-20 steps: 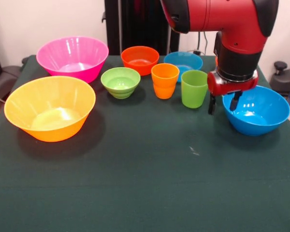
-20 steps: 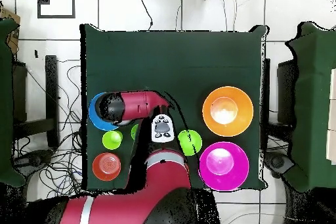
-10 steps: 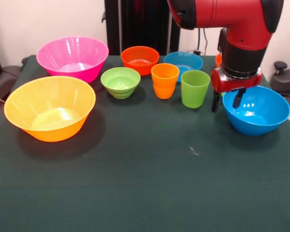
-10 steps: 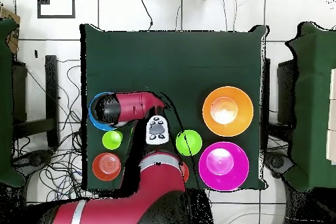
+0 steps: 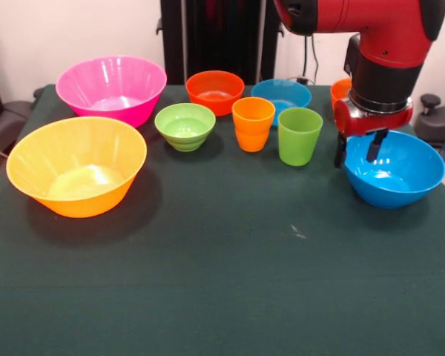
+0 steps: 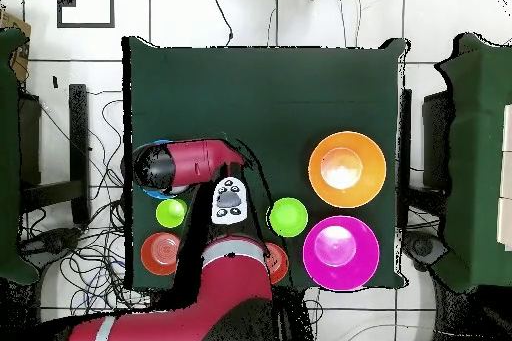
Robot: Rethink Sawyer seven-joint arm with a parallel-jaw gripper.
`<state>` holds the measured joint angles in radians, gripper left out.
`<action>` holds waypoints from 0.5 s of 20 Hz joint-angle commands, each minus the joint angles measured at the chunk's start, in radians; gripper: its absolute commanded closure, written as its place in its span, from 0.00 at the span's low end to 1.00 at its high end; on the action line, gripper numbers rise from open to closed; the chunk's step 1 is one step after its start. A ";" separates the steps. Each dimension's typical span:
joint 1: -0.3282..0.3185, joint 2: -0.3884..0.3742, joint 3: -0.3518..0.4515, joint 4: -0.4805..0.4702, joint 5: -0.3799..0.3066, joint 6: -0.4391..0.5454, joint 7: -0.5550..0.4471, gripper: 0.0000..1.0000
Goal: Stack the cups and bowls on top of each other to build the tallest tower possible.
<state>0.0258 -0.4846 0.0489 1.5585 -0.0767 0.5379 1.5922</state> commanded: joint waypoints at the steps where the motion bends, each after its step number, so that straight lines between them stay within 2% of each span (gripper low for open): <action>1: 0.004 0.010 0.031 0.067 -0.054 -0.048 0.093 0.00; 10: 0.027 0.019 -0.010 0.046 -0.077 -0.049 0.093 0.00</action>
<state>0.0308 -0.4847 0.0207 1.5587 -0.0767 0.5379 1.5922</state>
